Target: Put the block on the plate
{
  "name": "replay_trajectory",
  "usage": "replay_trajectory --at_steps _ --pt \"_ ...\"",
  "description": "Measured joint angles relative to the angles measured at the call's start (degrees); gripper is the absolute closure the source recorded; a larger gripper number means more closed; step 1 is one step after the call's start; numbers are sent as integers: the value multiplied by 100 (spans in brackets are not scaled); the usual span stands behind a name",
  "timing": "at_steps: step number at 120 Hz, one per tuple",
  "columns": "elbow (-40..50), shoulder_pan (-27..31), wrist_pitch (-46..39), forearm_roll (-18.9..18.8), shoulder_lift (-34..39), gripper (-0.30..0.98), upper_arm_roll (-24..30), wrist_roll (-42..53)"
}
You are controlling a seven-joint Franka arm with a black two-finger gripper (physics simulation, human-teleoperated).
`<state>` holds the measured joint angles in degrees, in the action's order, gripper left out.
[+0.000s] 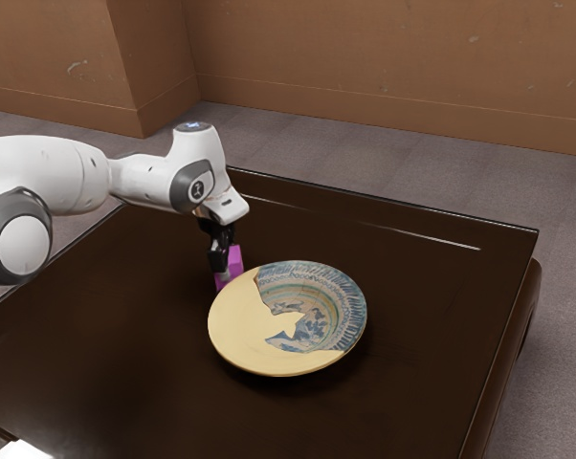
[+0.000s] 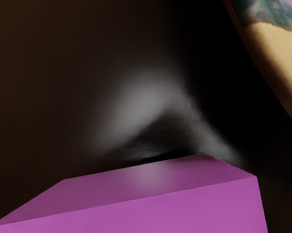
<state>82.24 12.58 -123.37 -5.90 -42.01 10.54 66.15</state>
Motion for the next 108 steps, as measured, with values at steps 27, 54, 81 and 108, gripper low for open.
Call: replay_trajectory --at_steps 27,54,81,108 --pt "10 7 -2 0 52 22 -6 9" --pt "38 22 1 -9 113 26 -14 -3" --pt "139 -6 109 -53 623 29 -10 -46" --pt "163 -319 269 -97 872 29 5 -145"
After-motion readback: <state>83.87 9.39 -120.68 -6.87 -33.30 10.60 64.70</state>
